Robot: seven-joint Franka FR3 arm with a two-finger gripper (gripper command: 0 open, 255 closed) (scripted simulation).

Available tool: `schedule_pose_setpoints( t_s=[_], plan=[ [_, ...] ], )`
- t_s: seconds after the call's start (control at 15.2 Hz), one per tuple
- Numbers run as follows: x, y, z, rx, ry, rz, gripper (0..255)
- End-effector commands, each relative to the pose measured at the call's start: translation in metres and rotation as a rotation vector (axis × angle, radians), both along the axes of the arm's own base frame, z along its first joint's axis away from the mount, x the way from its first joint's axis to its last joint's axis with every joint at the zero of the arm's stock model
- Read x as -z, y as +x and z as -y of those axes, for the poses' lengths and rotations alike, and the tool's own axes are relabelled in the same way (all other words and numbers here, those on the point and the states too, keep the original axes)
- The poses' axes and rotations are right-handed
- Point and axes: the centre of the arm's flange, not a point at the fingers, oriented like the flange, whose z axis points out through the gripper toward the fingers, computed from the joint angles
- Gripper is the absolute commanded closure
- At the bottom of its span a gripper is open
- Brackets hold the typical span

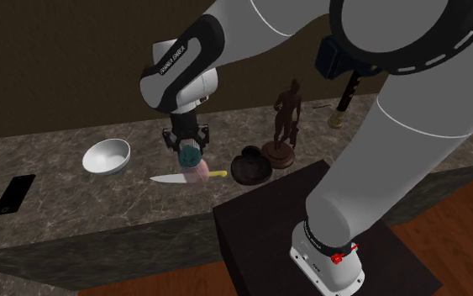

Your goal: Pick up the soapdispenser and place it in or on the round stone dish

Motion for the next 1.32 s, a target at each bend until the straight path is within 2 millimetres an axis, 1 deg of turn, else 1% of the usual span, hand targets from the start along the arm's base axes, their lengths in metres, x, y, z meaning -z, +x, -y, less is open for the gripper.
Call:
schedule_pose_setpoints(
  t_s=[0.0, 0.79, 0.86, 1.25],
  plan=[
    [-0.010, -0.001, 0.000, 0.000, 0.000, 0.000, 255],
    [-0.074, -0.001, 0.000, 0.000, 0.000, 0.000, 255],
    [-0.076, -0.001, 0.000, 0.000, 0.000, 0.000, 255],
    [-0.090, 0.000, 0.077, 0.000, 0.000, 0.000, 255]
  ],
)
